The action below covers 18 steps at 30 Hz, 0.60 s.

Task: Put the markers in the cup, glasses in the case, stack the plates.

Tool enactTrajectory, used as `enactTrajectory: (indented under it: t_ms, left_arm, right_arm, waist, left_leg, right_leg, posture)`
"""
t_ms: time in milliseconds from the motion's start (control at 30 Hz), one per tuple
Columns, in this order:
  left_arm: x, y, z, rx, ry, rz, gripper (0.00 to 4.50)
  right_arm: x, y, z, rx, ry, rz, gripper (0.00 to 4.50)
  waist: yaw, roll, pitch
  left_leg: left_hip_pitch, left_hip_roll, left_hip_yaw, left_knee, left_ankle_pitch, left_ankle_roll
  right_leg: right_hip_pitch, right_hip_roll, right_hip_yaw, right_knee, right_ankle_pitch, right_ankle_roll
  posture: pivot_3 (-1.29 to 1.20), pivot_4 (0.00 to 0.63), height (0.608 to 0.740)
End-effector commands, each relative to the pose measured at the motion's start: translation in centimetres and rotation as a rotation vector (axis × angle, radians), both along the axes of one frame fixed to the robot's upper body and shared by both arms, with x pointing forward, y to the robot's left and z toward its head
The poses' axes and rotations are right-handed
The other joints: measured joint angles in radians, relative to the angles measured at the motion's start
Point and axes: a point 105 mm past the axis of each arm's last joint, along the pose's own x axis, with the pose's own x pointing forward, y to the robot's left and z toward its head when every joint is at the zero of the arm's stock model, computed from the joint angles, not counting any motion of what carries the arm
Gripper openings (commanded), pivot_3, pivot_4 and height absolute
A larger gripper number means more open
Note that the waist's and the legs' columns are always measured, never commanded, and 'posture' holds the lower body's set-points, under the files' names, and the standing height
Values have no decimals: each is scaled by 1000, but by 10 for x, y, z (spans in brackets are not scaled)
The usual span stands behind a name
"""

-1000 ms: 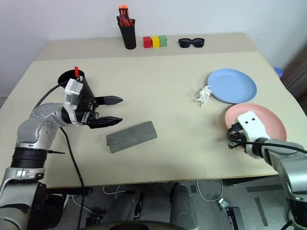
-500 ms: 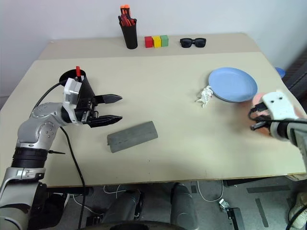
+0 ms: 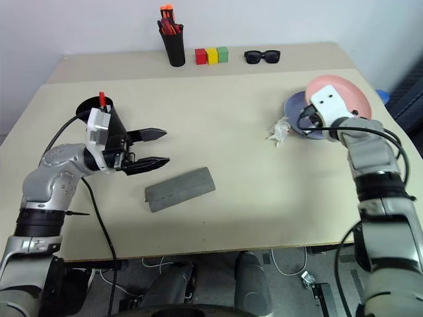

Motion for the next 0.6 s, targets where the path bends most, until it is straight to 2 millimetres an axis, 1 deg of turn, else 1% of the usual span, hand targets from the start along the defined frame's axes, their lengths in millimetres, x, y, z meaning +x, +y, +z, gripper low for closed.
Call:
enactTrajectory:
  t_ms: [33,67,100,200,233,267,300,333,367,467,500,567,600]
  left_arm:
    - [-5,4,13,-13,-40,18,4500]
    - [-6,5,13,-12,-40,23,4500]
    - [-6,6,12,-12,-40,27,4500]
    - [-7,7,12,-12,-37,35,4500]
    - [-7,8,12,-14,-38,39,4500]
    - [-7,8,12,-15,-34,41,4500]
    - [-7,9,12,-15,-33,42,4500]
    - [-7,9,11,-15,-35,44,4500]
    - [-6,9,11,-16,-36,46,4500]
    - [-5,9,12,-27,-39,50,4500]
    - [-4,9,12,-30,-38,49,4500]
    - [-3,7,12,-33,-42,44,4500]
    - [-3,6,12,-34,-41,41,4500]
  right_arm:
    - [9,8,11,69,-45,50,651]
    - [10,15,12,135,-46,78,938]
    - [12,19,12,162,-47,94,1448]
    - [14,20,17,173,-79,89,2912]
    - [15,18,21,167,-95,80,3355]
    - [15,18,27,195,-119,81,3942]
    - [14,19,33,228,-138,82,4370]
    - [13,20,40,273,-161,86,4474]
    - [12,20,44,305,-174,90,4474]
    - [2,36,48,428,-159,163,4474]
    - [-3,43,45,450,-137,194,4474]
    - [-12,57,27,379,-104,244,4474]
    - [-15,61,22,356,-93,254,4474]
  waist:
    - [0,0,0]
    - [0,0,0]
    - [0,0,0]
    - [1,0,0]
    - [1,0,0]
    - [1,0,0]
    - [0,0,0]
    - [0,0,0]
    - [0,0,0]
    - [-2,0,0]
    - [-2,0,0]
    - [0,0,0]
    - [0,0,0]
  left_leg:
    - [0,0,0,0,1,-1]
    - [0,0,0,0,1,-1]
    - [0,0,0,0,1,-1]
    - [0,0,0,0,1,-2]
    - [0,0,0,0,1,-2]
    - [0,0,0,0,1,-2]
    - [0,0,0,0,1,-2]
    - [0,0,0,0,1,-2]
    - [0,0,0,0,1,-2]
    - [0,0,0,0,1,-1]
    - [0,0,-1,0,0,-1]
    - [1,0,-1,0,0,0]
    - [1,0,-1,0,0,0]
  right_leg:
    - [0,0,0,0,0,0]
    - [0,0,0,-1,0,0]
    - [0,0,0,-1,0,0]
    - [0,0,0,-1,0,0]
    - [0,0,0,-1,0,0]
    - [0,0,0,-1,0,0]
    - [0,0,0,-1,0,0]
    - [0,0,0,-1,0,0]
    - [0,0,0,-1,0,0]
    - [0,0,0,0,0,0]
    - [0,1,0,0,0,0]
    - [0,1,0,2,0,0]
    - [0,1,0,3,0,0]
  posture:
    - [0,150,740]
    - [0,150,740]
    - [0,150,740]
    - [0,150,740]
    - [0,150,740]
    - [0,150,740]
    - [0,150,740]
    - [0,150,740]
    - [0,150,740]
    - [0,150,740]
    - [0,150,740]
    - [0,150,740]
    - [0,150,740]
